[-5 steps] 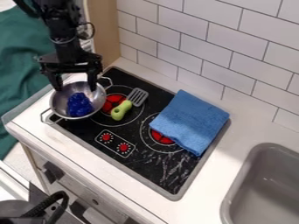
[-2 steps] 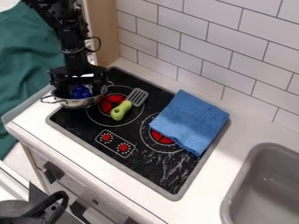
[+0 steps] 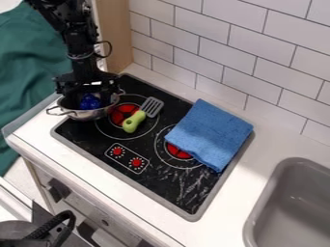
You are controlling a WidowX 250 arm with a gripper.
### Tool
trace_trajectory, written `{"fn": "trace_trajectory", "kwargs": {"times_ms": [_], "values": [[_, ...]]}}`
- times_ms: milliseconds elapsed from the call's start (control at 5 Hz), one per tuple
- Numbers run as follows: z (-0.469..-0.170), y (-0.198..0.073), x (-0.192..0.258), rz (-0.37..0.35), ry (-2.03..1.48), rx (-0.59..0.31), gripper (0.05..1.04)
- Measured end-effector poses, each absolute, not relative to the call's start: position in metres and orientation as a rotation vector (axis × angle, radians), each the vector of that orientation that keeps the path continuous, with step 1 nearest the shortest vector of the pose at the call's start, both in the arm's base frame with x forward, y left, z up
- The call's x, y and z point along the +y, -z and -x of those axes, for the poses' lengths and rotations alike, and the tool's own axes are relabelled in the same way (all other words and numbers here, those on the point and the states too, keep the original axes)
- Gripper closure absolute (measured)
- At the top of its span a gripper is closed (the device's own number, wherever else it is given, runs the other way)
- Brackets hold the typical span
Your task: Move the toy grapes from the pot into the blue cloth
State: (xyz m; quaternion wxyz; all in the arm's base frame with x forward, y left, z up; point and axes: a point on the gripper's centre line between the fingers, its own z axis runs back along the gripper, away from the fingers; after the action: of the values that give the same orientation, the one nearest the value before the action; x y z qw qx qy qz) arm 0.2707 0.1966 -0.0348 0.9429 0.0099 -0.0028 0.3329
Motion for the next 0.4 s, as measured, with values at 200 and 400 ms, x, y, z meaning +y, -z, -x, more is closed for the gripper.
{"fn": "trace_trajectory", "kwargs": {"times_ms": [200, 400], "values": [[-0.265, 0.028, 0.19, -0.028, -0.677, -0.017, 0.328], [-0.272, 0.001, 0.185, -0.061, -0.645, -0.096, 0.329]]}}
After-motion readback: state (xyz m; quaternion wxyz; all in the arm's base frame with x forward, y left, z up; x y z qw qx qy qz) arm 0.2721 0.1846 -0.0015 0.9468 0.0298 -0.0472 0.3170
